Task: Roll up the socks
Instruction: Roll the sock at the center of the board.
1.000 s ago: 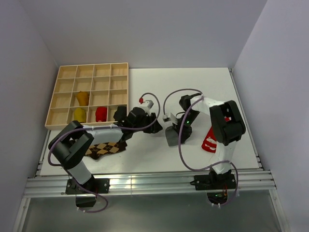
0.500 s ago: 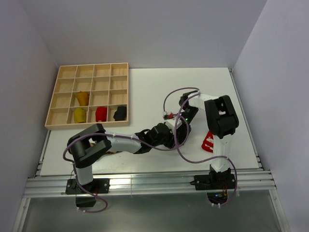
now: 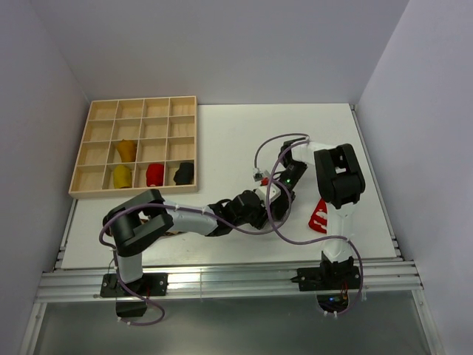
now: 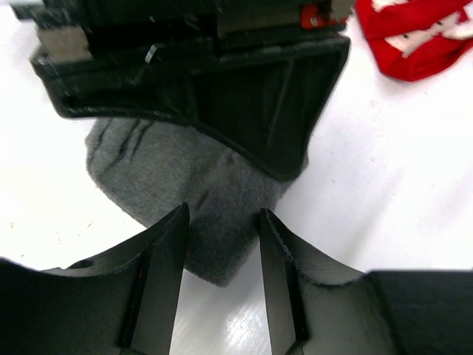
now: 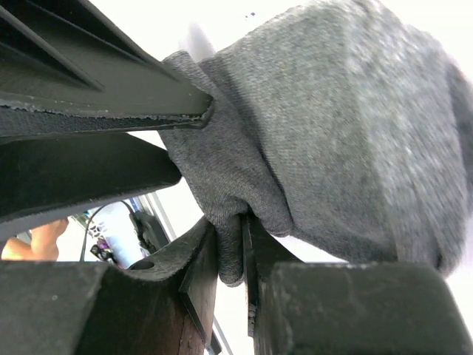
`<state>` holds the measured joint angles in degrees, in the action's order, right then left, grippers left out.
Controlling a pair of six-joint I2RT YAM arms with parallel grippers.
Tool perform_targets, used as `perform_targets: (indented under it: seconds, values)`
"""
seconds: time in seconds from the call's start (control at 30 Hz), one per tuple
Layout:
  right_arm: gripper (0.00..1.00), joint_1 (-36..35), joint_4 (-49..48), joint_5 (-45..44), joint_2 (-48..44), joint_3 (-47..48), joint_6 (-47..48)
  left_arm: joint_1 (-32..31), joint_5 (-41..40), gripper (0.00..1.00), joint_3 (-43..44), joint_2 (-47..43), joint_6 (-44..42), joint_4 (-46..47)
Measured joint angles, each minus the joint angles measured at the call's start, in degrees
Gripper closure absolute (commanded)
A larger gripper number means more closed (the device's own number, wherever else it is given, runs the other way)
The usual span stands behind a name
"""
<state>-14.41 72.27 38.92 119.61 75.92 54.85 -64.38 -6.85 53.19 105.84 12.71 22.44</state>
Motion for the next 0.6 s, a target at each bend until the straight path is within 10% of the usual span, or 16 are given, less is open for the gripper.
perform_targets:
  seconds: [0.2,0.43,0.6]
  values:
    - [0.75,0.6,0.1,-0.2,0.0,0.3,-0.7,2.6,5.2,0.6,0.0,0.0,0.5,-0.1]
    - [0.61,0.8,-1.2,-0.1,-1.1,-0.6,-3.9,5.0,11.7,0.97,2.6,2.8,2.8,-1.9]
    - [0.5,2.1,-8.2,-0.5,-8.4,-5.4,-8.5,7.5,17.7,1.0,4.1,4.1,5.5,-2.8]
